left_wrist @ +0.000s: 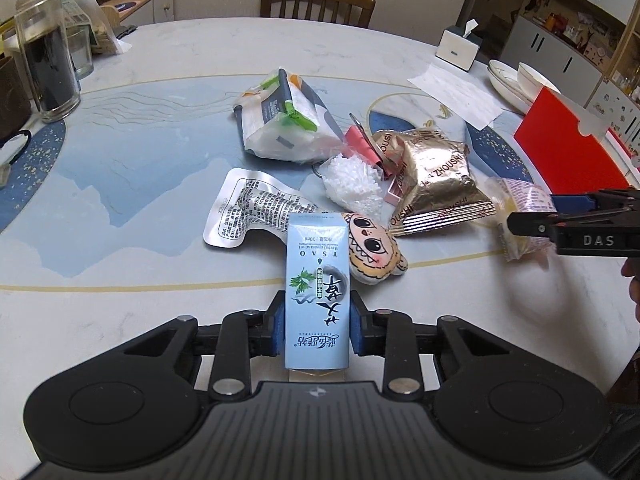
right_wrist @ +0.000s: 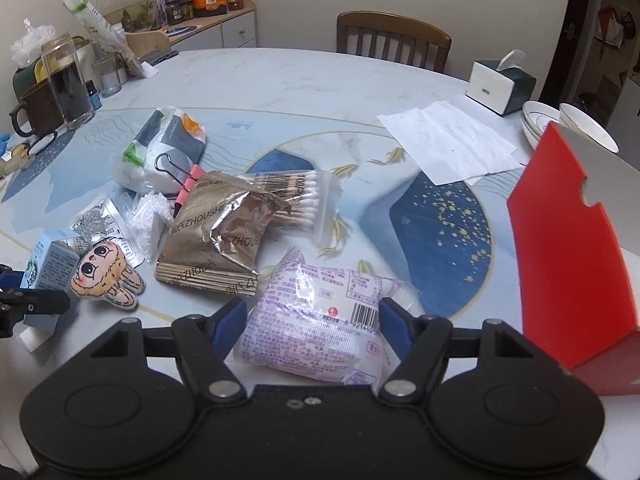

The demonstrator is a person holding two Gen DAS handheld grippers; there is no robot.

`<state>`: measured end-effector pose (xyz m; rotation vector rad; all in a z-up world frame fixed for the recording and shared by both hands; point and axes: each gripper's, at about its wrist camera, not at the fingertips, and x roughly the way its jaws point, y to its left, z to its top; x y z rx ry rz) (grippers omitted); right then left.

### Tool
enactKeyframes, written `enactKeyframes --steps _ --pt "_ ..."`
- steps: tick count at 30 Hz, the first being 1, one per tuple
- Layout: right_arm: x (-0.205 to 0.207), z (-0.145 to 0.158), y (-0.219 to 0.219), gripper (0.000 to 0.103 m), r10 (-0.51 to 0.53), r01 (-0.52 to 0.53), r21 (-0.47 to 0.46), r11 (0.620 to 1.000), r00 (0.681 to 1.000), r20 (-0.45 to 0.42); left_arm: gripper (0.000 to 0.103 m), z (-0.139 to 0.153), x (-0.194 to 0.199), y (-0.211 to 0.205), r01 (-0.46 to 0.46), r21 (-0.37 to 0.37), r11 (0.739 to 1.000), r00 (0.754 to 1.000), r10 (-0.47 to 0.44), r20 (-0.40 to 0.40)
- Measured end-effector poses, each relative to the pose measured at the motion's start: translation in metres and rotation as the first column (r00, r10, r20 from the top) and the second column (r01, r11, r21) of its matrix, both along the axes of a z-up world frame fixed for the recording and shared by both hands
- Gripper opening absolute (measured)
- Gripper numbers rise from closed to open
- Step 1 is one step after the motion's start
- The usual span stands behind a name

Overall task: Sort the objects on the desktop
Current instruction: 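Carry the carton with the left tool while the right tool carries the bread bag toward the red box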

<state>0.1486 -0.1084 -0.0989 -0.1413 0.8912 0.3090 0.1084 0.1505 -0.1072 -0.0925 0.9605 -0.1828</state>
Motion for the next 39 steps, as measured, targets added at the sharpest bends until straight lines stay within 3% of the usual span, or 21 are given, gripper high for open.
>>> enactKeyframes --steps 8,22,39 --pt "-0.012 0.033 -0.026 0.071 0.034 -0.037 0.055 0.998 0.998 0.043 0.029 0.024 -0.006 -0.012 -0.022 0.011 1.000 0.999 0.022 0.039" --pt "-0.010 0.096 -0.084 0.071 0.046 -0.065 0.153 0.986 0.991 0.126 0.029 0.073 0.003 -0.069 0.032 0.000 0.999 0.989 -0.032 0.145" --pt "0.010 0.115 -0.161 0.071 -0.007 -0.019 0.147 0.989 0.985 0.170 0.029 0.095 0.033 -0.155 0.137 0.035 0.990 0.971 -0.142 0.194"
